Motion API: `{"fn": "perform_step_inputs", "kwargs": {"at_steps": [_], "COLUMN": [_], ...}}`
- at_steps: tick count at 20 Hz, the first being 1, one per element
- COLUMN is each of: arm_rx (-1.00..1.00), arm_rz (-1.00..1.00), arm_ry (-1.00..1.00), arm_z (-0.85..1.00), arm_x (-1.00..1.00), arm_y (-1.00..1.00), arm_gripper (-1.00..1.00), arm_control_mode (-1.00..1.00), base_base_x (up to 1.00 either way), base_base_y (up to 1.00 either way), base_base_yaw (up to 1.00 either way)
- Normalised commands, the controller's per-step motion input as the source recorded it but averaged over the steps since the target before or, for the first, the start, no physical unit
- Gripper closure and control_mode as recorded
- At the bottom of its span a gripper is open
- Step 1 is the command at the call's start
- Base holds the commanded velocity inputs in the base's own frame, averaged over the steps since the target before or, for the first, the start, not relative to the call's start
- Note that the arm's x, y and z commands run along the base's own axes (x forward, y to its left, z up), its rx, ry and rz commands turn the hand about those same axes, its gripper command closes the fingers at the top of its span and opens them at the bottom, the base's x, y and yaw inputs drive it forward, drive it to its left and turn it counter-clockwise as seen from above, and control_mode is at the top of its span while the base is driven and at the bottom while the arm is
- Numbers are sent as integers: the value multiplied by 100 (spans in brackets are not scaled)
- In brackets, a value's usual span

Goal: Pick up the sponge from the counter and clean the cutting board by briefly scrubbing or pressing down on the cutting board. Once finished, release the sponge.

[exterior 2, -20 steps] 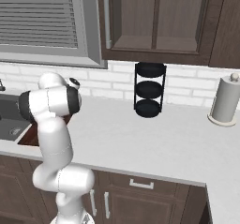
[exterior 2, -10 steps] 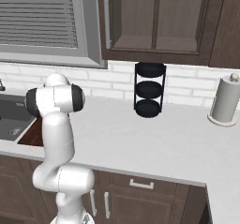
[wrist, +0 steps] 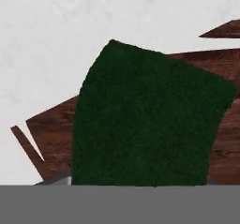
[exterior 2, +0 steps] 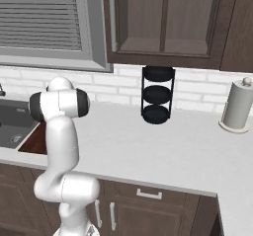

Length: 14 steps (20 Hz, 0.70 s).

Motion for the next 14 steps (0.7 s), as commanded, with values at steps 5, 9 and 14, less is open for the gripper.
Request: {"fn": "perform_step_inputs", "kwargs": {"at_steps": [5, 9, 14], "arm_rx": [5, 8, 7], "arm_rz": [0, 0, 0], "arm_ry": [-16, -17, -8], "arm_z": [-50, -58, -57], "arm_x": [0, 0, 0], "arm_y": [43, 51, 63], "arm_gripper": [100, 100, 100], "arm_control_mode": [-100, -100, -100], "base_base_x": [0, 0, 0], "base_base_y": [0, 0, 0], "base_base_yaw": [0, 0, 0]}}
